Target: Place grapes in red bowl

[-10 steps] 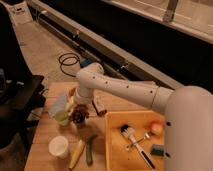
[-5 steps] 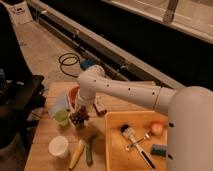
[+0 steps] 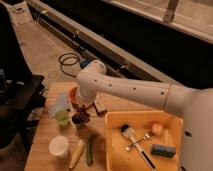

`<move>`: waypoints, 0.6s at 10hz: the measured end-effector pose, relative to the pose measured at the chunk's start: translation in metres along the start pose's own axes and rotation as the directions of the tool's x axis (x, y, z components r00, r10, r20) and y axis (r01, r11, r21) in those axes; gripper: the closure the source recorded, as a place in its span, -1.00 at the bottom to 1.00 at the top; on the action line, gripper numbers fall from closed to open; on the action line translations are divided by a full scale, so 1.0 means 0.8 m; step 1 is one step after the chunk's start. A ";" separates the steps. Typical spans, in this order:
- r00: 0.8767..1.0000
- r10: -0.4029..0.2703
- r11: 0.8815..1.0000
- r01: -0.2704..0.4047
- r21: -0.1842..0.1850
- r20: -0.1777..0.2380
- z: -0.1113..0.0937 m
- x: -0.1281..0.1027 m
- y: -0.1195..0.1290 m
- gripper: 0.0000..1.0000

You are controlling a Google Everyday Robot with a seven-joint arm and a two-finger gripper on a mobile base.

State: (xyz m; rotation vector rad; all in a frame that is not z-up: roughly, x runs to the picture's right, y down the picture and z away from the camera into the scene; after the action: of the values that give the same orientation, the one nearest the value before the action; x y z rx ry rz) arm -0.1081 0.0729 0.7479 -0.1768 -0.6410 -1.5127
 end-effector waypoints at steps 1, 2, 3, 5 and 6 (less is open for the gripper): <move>0.999 0.002 1.000 -0.002 0.005 -0.032 -0.014 0.006 0.001 1.00; 0.997 0.009 1.000 -0.008 0.014 -0.072 -0.035 0.015 0.003 1.00; 0.995 0.018 1.000 -0.016 0.019 -0.102 -0.049 0.023 0.007 1.00; 0.987 0.038 0.999 -0.034 0.025 -0.158 -0.073 0.054 0.019 1.00; 0.984 0.041 0.999 -0.037 0.030 -0.171 -0.077 0.070 0.022 1.00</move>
State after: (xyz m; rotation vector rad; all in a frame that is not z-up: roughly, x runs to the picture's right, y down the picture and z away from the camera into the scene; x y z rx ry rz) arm -0.0782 -0.0047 0.7295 -0.0377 -0.5170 -1.4626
